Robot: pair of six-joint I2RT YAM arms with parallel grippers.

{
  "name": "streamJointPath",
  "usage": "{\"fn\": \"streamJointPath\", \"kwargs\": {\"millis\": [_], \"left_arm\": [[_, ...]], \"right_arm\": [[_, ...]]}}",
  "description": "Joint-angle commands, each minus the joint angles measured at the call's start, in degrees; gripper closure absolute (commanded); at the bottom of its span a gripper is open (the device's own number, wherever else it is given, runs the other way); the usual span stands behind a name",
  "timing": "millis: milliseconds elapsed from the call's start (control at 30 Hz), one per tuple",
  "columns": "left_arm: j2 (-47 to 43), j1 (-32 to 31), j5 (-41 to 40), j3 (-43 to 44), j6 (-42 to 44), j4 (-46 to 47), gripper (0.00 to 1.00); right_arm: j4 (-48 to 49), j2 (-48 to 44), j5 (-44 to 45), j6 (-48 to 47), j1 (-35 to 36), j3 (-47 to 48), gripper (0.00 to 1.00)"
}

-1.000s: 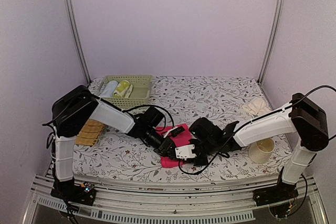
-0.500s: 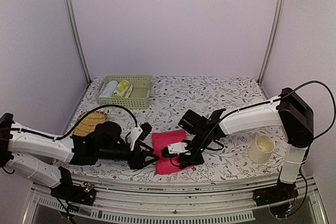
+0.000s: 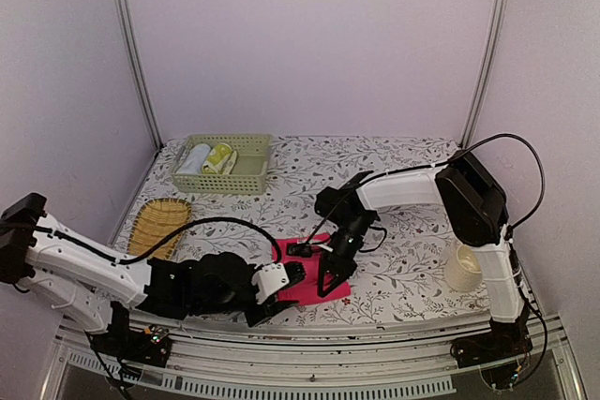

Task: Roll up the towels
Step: Roll the towel at the center of the board.

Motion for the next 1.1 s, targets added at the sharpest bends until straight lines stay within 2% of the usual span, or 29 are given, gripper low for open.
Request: {"fn": "streamJointPath", "kwargs": {"millis": [0,200,300,467,600,667,700,733,833,967,1067], "left_arm": [[9.35,-1.15,-4.29,7.79,9.55,-4.41,0.51],[21.43,-1.14,-3.89,14.76,16.05,-5.13,0.48],[25.59,-1.15,-4.89,17.09,17.41,-6.66,0.51],[30.03,-1.14,-8.06,19.20,18.00,-8.05,0.58],[31.83,-1.06,-8.82,20.18,18.23,-9.40,0.74],[31.66,-0.91,-7.36,20.51,17.66,-10.41,0.80],[31.53,-0.68,-6.54,20.81,17.14,-11.12,0.83],[31.32,-0.40,-5.50,21.08,16.44,-12.05,0.85],[30.03,0.82,-2.24,22.21,13.96,-15.00,0.90],[28.08,3.31,5.69,23.55,9.62,-17.50,0.92],[28.49,6.35,13.45,25.61,6.91,-20.75,0.94]], "right_arm": [[-6.49,5.54,0.60,-0.16,-0.35,1.19,0.96],[-6.81,8.86,0.01,-0.07,-0.82,1.99,0.95],[-6.63,8.62,0.05,-0.14,-0.97,1.44,0.95],[-5.81,8.00,-0.49,-0.24,-1.26,0.12,0.95],[-6.35,6.78,-1.80,-0.71,-1.80,-0.23,0.91],[-6.94,2.74,-2.56,-1.56,-2.61,-0.72,0.83],[-7.48,0.43,-3.03,-2.53,-3.10,-1.06,0.74],[-7.51,-2.21,-3.33,-3.32,-3.72,-1.69,0.68],[-8.97,-11.59,-3.90,-5.96,-6.02,-4.01,0.57],[-5.00,-22.88,-2.20,-4.68,-9.38,-8.97,0.56],[5.48,-32.32,3.05,1.51,-10.49,-15.75,0.56]]}}
